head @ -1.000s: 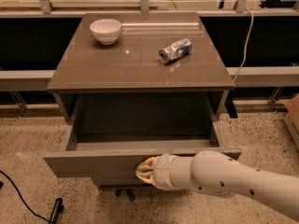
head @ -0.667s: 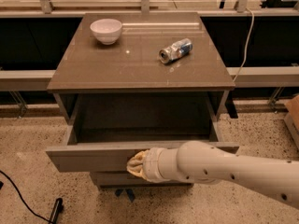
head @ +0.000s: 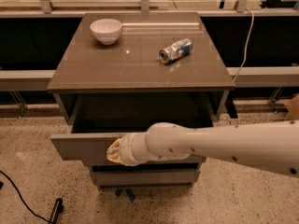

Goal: Close top drawer

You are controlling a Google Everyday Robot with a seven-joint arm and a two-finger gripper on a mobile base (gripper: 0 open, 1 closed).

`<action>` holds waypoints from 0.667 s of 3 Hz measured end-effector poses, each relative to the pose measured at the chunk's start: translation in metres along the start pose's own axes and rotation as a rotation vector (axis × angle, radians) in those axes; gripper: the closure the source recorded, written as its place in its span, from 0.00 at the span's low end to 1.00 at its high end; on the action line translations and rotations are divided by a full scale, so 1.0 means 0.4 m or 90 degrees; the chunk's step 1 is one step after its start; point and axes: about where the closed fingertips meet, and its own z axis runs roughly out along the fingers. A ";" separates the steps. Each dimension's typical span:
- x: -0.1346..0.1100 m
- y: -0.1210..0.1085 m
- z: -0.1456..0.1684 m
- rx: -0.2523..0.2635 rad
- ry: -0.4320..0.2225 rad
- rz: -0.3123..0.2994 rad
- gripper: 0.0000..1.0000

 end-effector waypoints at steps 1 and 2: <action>-0.031 -0.032 0.046 -0.005 0.001 -0.013 1.00; -0.040 -0.061 0.082 -0.007 0.001 -0.013 1.00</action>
Offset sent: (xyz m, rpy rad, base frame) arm 0.0981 0.0890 -0.0131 -0.0084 0.0052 0.0139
